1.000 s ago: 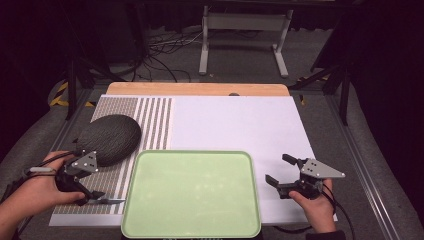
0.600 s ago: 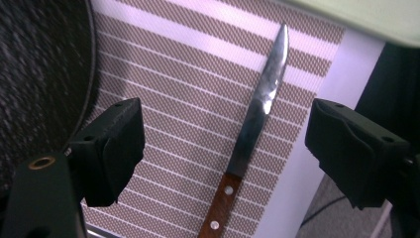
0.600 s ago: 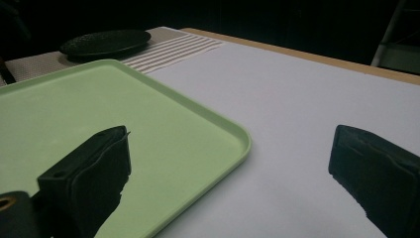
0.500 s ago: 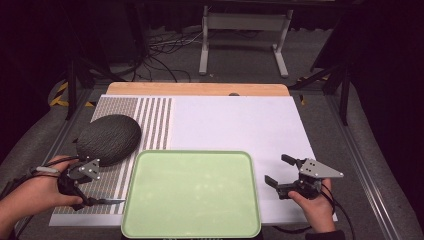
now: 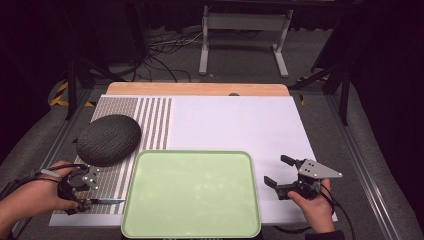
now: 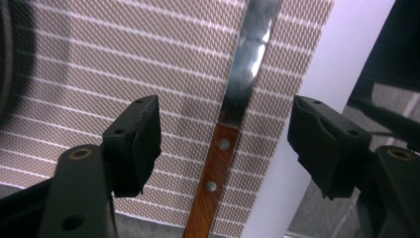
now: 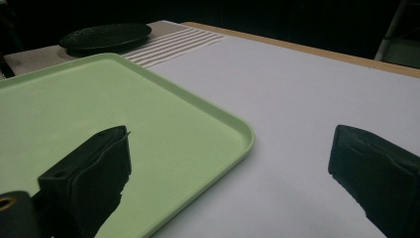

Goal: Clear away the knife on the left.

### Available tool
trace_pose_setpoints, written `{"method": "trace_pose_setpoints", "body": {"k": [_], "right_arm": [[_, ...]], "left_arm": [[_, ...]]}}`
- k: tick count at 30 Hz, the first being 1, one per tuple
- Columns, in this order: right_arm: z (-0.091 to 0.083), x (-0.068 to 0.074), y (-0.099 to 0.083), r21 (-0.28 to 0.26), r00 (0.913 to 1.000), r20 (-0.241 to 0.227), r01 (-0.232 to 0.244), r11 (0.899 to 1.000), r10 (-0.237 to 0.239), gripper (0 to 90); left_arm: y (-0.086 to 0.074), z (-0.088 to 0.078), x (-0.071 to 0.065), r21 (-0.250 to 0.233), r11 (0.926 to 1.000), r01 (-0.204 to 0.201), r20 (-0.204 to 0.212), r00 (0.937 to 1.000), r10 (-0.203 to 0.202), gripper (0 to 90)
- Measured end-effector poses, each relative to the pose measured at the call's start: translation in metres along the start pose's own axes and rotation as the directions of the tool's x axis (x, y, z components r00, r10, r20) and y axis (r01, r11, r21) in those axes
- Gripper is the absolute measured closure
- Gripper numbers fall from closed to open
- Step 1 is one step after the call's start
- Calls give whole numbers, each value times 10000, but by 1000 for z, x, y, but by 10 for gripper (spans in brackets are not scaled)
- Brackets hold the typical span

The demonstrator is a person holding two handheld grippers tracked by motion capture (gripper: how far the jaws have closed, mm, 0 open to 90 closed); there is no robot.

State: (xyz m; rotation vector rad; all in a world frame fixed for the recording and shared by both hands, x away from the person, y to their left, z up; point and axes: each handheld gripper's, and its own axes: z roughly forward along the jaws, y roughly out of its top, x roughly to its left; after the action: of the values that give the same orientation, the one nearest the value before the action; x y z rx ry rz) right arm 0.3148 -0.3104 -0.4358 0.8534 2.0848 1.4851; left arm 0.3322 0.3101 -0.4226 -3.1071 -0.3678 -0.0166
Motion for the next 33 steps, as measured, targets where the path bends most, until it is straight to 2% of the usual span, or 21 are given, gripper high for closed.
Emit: {"method": "trace_pose_setpoints", "body": {"k": [7,11,13,15,20,28,33], "right_arm": [[0,0,0,-16,10000,-28,-17,10000,17,38],[0,0,0,-18,10000,-48,-20,10000,20,38],[1,0,0,-19,10000,-67,-24,10000,24,38],[1,0,0,26,10000,-55,-30,10000,30,38],[2,0,-1,46,10000,-83,-42,10000,43,38],[2,0,-1,91,9999,-129,-2,10000,3,38],[4,1,-2,166,9999,-136,-21,9999,23,38]], "left_arm": [[-1,8,2,407,9976,-565,-58,9984,568,447],[0,10,2,756,9921,-999,19,9950,1001,549],[-1,11,2,849,9915,-988,-117,9949,1002,588],[0,11,1,1031,9878,-1170,-176,9927,1194,632],[3,12,-1,1315,9781,-1616,21,9867,1627,758],[5,13,-3,1464,9745,-1699,-2,9851,1718,773],[5,12,-2,1434,9760,-1641,28,9862,1654,774]]}}
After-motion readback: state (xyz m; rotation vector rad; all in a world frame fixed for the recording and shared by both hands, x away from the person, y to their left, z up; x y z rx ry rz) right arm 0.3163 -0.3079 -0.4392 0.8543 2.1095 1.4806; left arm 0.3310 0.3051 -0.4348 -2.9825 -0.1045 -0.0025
